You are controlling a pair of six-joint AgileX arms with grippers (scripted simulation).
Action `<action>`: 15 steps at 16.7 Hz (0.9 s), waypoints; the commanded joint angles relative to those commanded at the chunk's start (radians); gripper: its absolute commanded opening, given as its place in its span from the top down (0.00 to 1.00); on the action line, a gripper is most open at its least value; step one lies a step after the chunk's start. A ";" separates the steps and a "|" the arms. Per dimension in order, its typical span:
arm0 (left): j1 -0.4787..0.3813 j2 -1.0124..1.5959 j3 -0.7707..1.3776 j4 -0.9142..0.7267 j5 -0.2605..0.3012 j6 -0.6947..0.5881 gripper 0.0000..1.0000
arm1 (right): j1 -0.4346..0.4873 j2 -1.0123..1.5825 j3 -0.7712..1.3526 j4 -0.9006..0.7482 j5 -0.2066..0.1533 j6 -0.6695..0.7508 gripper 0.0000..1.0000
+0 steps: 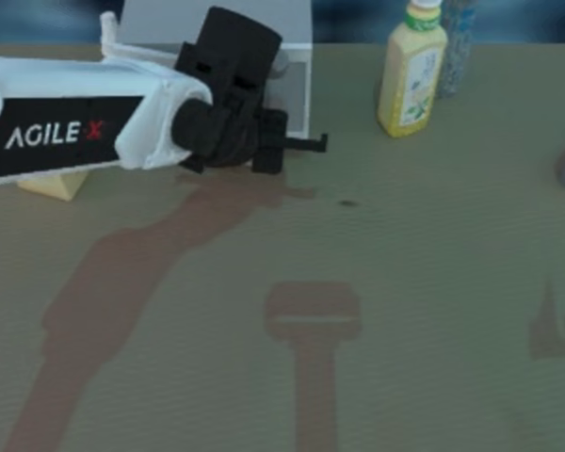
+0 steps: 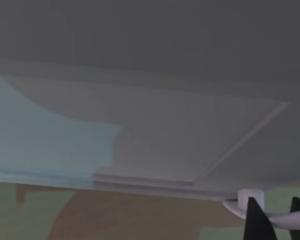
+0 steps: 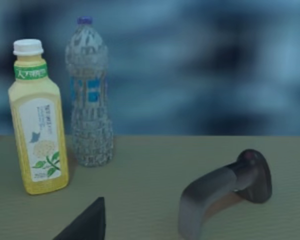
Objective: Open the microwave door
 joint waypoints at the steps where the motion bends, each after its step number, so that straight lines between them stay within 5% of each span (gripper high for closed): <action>1: -0.008 0.002 0.004 0.000 0.008 -0.005 1.00 | 0.000 0.000 0.000 0.000 0.000 0.000 0.00; 15: 0.011 -0.028 -0.042 0.021 0.035 0.043 1.00 | 0.000 0.000 0.000 0.000 0.000 0.000 0.00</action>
